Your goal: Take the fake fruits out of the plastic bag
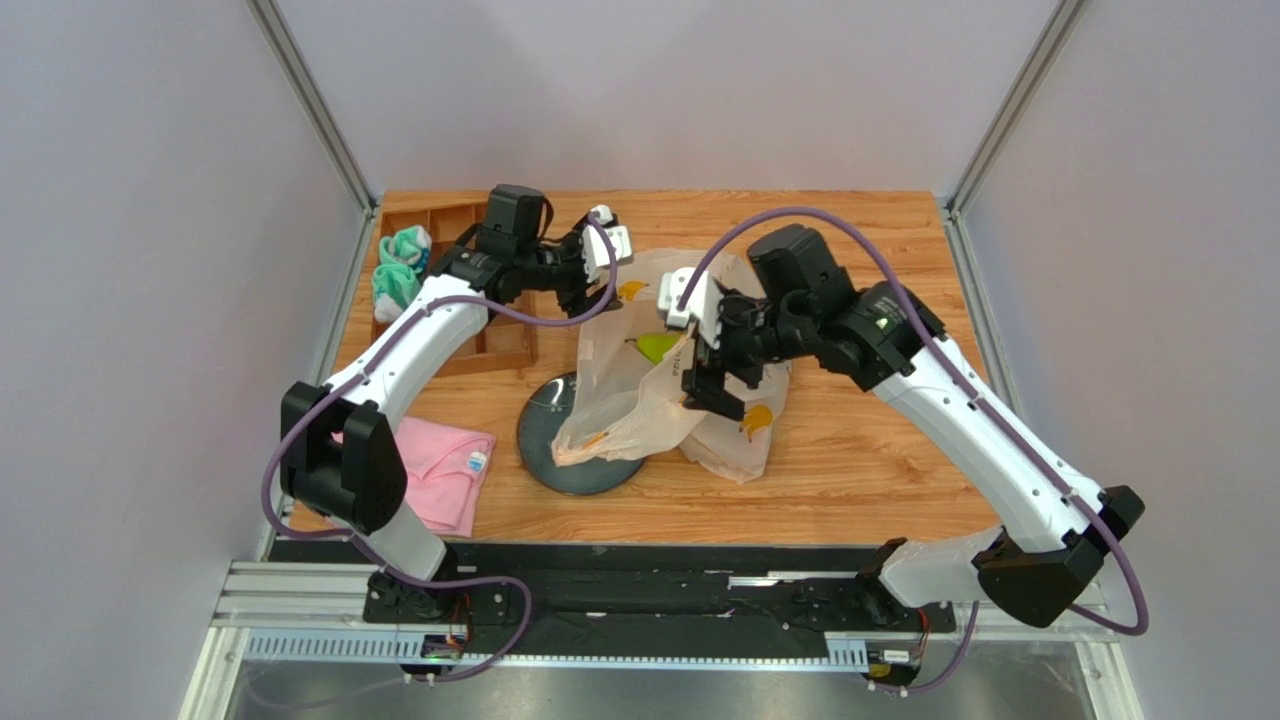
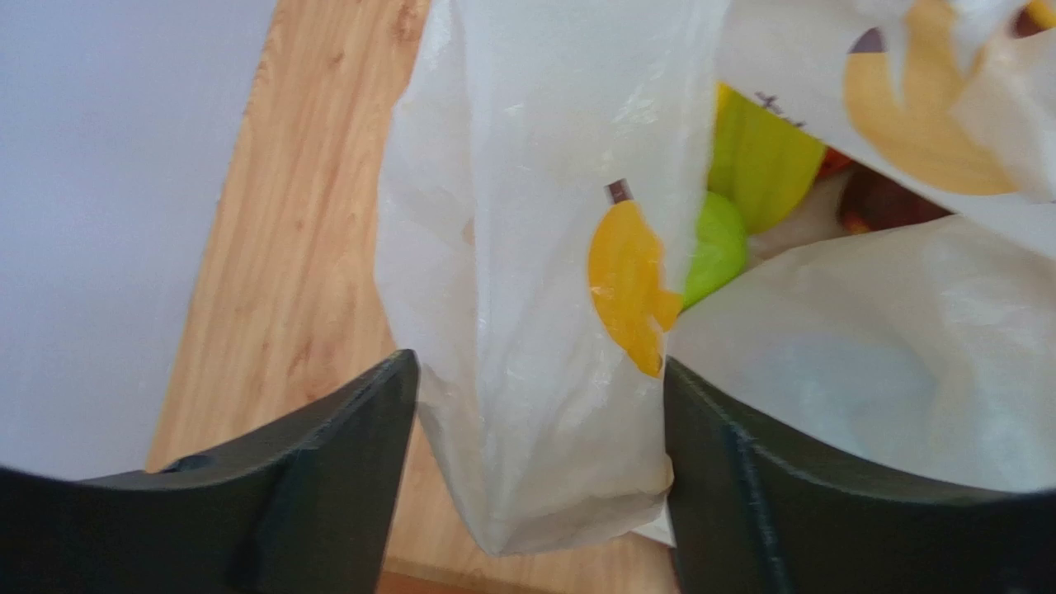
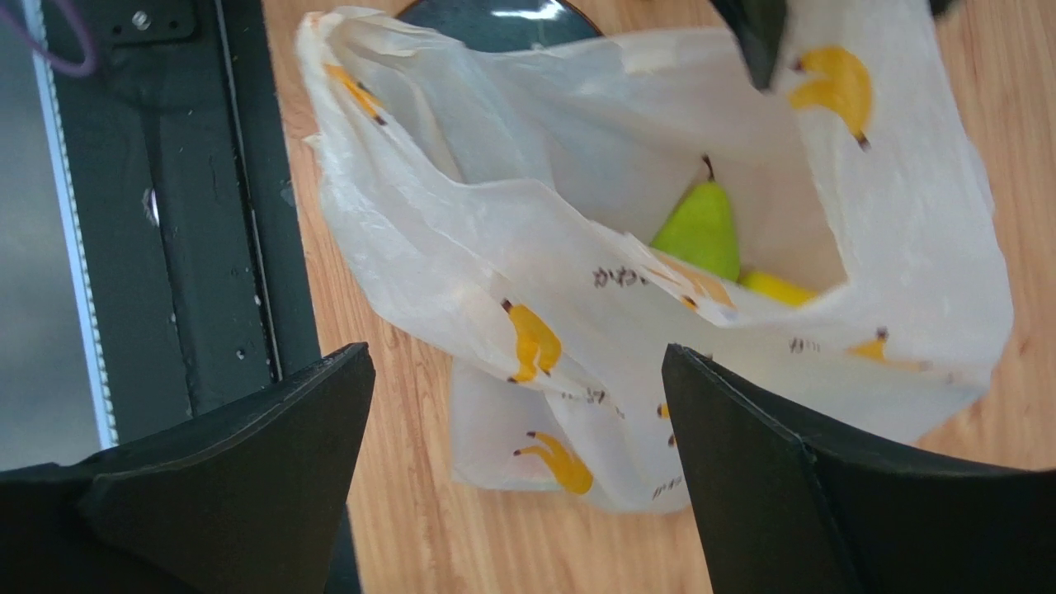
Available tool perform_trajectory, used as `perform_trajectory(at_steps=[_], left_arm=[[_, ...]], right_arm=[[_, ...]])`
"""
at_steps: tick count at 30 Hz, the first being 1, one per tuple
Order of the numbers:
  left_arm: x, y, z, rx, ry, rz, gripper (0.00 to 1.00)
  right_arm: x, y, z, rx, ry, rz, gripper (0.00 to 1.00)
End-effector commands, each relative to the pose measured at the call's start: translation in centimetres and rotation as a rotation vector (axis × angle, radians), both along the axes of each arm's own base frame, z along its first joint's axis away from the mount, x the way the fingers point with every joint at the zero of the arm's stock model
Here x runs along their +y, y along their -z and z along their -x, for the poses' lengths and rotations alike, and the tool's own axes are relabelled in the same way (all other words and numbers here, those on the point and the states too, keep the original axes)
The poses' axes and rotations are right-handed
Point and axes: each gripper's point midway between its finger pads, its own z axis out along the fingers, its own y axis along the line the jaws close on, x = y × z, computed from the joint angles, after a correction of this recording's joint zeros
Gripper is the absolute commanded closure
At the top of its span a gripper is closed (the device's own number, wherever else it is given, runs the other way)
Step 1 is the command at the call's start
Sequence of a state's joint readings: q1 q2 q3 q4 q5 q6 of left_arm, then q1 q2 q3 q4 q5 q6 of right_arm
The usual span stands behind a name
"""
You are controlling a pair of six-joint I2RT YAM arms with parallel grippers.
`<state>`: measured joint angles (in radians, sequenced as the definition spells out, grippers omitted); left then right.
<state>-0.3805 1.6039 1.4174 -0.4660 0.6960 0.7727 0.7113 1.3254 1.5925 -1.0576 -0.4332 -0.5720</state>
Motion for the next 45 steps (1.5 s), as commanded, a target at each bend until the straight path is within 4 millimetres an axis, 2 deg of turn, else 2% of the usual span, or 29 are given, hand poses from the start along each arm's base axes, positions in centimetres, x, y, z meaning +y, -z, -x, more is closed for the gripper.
perform_trajectory(at_steps=[1,2,5,8,11,12,13,16,19,20,23,24,25,26,28,29,30,31,32,33,34,35,36,37,40,41,43,44,45], left_arm=[[-0.2,-1.0,-3.4,-0.064,-0.087,0.04,0.32],[-0.2,-1.0,-3.8,-0.045,-0.104,0.053,0.37],[-1.1,-0.1,-4.9,0.139,-0.172,0.14,0.69],[-2.3,-0.4,-4.5,0.262,-0.166,0.209,0.82],[-2.9,-0.8,-4.2,0.3,-0.167,0.263,0.85],[-2.9,-0.6,-4.2,0.306,-0.171,0.263,0.85],[-2.9,-0.6,-4.3,0.305,-0.174,0.262,0.86],[-2.7,-0.4,-4.4,0.304,-0.186,0.255,0.87],[-2.9,-0.6,-4.5,0.319,-0.188,0.266,0.9],[-2.9,-0.8,-4.8,0.32,-0.197,0.264,0.91],[-2.8,-1.4,-5.6,0.335,-0.231,0.259,0.97],[-2.8,-1.7,-5.9,0.338,-0.244,0.258,0.99],[-2.8,-1.5,-6.3,0.372,-0.274,0.265,1.0],[-2.6,-3.3,-7.2,0.353,-0.307,0.282,1.0],[-2.2,-4.0,-8.8,0.412,-0.368,0.325,1.0],[-2.1,-7.4,-10.0,0.371,-0.375,0.377,1.0],[-1.8,-8.7,-10.9,0.362,-0.386,0.405,1.0],[-1.3,-8.8,-12.4,0.414,-0.43,0.448,1.0],[-1.0,-12.9,-13.3,0.347,-0.421,0.513,1.0],[-0.8,-14.5,-14.0,0.333,-0.424,0.552,1.0],[-0.3,-16.0,-15.0,0.329,-0.427,0.615,1.0],[0.0,-18.8,-15.1,0.272,-0.406,0.663,1.0],[0.1,-20.1,-15.2,0.244,-0.397,0.69,1.0],[0.5,-22.3,-14.9,0.192,-0.384,0.729,1.0],[0.8,-26.5,-13.1,0.126,-0.337,0.782,1.0],[0.9,-27.1,-12.5,0.123,-0.332,0.788,1.0],[1.0,-28.2,-10.3,0.142,-0.302,0.79,1.0],[0.7,-25.9,-10.3,0.212,-0.314,0.769,1.0],[0.6,-24.9,-9.6,0.255,-0.31,0.765,1.0]], right_arm=[[3.5,1.7,0.8,-0.173,-0.306,0.033,0.08],[4.3,2.6,0.5,-0.196,-0.344,0.046,0.07],[8.1,3.3,0.3,-0.304,-0.464,0.019,0.05],[11.5,3.9,2.0,-0.37,-0.586,-0.004,0.04],[14.3,5.5,2.1,-0.341,-0.616,-0.004,0.03],[15.0,7.0,1.9,-0.307,-0.624,0.021,0.03],[15.8,6.5,2.0,-0.305,-0.636,0.017,0.04],[16.7,8.5,2.4,-0.251,-0.646,0.05,0.05],[17.4,9.7,1.6,-0.266,-0.602,0.109,0.37],[17.4,9.2,1.1,-0.272,-0.568,0.12,0.62],[14.5,9.0,-1.3,-0.313,-0.433,0.237,0.95],[12.8,8.4,-3.1,-0.334,-0.376,0.256,0.99],[11.2,5.9,-3.7,-0.372,-0.335,0.219,1.0],[10.0,4.8,-4.9,-0.394,-0.294,0.2,1.0],[5.8,2.5,-9.4,-0.476,-0.18,0.209,1.0],[4.4,0.5,-11.4,-0.541,-0.127,0.192,1.0],[1.5,-1.7,-14.9,-0.601,-0.03,0.197,1.0],[0.3,-3.7,-17.2,-0.68,0.005,0.193,1.0],[-0.3,-4.0,-19.6,-0.702,0.035,0.209,1.0],[-2.3,-5.2,-22.0,-0.73,0.093,0.223,1.0],[-2.8,-10.3,-23.6,-0.833,0.144,0.181,1.0],[-3.2,-12.1,-24.9,-0.867,0.176,0.167,1.0],[-3.6,-11.5,-27.6,-0.862,0.207,0.184,1.0],[-4.3,-17.6,-27.6,-0.98,0.261,0.119,1.0],[-5.2,-20.3,-29.1,-1.076,0.286,0.125,1.0],[-5.6,-20.1,-29.1,-1.099,0.265,0.162,1.0],[-7.1,-22.0,-27.1,-1.166,0.26,0.176,1.0],[-7.0,-16.4,-27.8,-1.076,0.215,0.241,1.0],[-7.7,-15.2,-27.3,-1.077,0.199,0.27,1.0]])
